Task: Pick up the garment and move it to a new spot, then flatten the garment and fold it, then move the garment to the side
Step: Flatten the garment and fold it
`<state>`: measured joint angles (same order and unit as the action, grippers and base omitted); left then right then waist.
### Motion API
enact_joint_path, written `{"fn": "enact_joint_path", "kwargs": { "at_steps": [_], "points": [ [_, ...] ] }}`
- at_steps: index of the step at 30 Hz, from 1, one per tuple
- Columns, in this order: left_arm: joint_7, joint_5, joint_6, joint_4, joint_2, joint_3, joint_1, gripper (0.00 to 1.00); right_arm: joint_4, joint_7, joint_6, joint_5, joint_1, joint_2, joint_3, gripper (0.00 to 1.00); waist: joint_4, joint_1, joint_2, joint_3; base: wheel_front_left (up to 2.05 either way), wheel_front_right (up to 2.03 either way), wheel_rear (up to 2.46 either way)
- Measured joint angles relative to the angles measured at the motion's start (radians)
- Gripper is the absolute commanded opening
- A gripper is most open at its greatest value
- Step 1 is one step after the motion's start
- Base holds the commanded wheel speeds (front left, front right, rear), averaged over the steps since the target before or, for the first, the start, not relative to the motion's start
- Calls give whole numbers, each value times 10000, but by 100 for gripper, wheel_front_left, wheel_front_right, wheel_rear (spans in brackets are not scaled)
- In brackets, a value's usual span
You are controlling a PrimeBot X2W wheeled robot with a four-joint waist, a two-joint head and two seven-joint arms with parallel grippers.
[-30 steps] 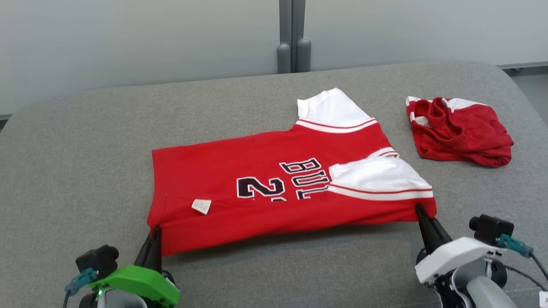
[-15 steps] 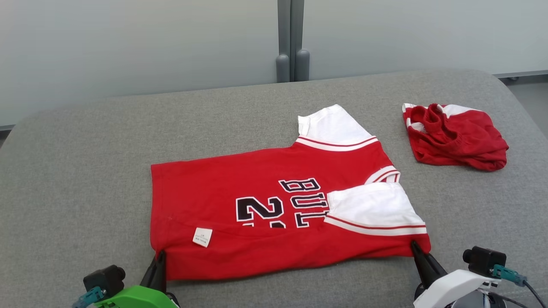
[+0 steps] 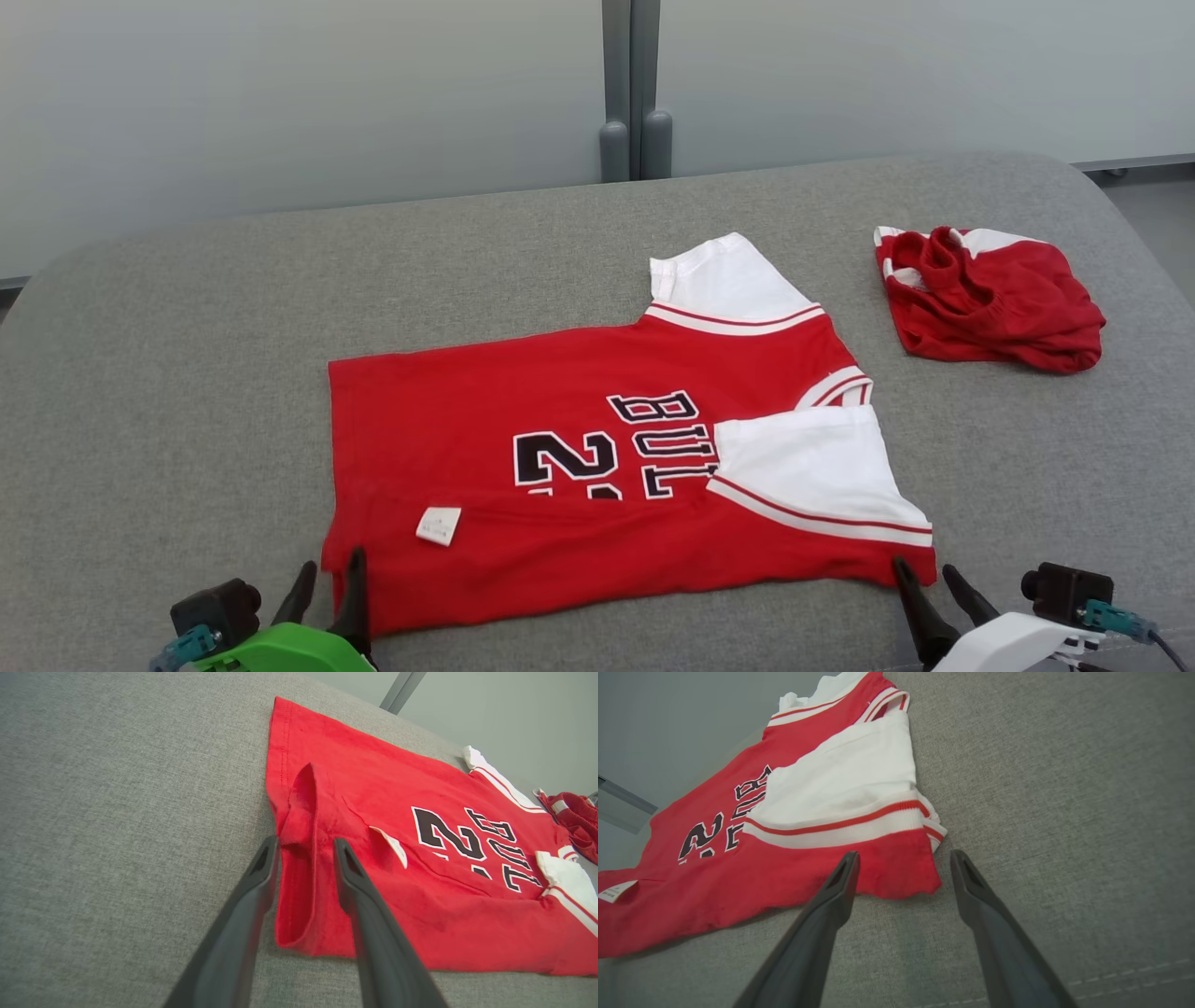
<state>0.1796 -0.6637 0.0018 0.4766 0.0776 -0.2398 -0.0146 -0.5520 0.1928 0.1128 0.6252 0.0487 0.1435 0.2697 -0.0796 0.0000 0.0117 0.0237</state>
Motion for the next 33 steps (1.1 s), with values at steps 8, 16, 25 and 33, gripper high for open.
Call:
{"fn": "enact_joint_path", "kwargs": {
  "at_steps": [8, 16, 25, 33],
  "points": [
    [17, 92, 203, -443, 291, 171, 121, 100, 472, 94, -194, -194, 101, 658, -280, 100, -31, 0, 0, -3, 0, 0, 0],
    [-320, 617, 209, -936, 587, -167, -553, 100, 1296, -25, -186, -752, -1029, 1198, -90, 100, -68, 0, 0, -200, 0, 0, 0],
    [-1283, 1208, 341, -1022, 654, -671, -2563, 100, 1833, -1091, -161, -1503, -3335, 1898, 426, 100, -28, 0, 0, -1015, 0, 0, 0],
    [-2199, 1423, 545, -550, 815, -771, -4015, 100, 1896, -2224, -69, -1762, -5403, 2008, 928, 100, 48, 0, 0, -2003, 0, 0, 0]
  ]
}}
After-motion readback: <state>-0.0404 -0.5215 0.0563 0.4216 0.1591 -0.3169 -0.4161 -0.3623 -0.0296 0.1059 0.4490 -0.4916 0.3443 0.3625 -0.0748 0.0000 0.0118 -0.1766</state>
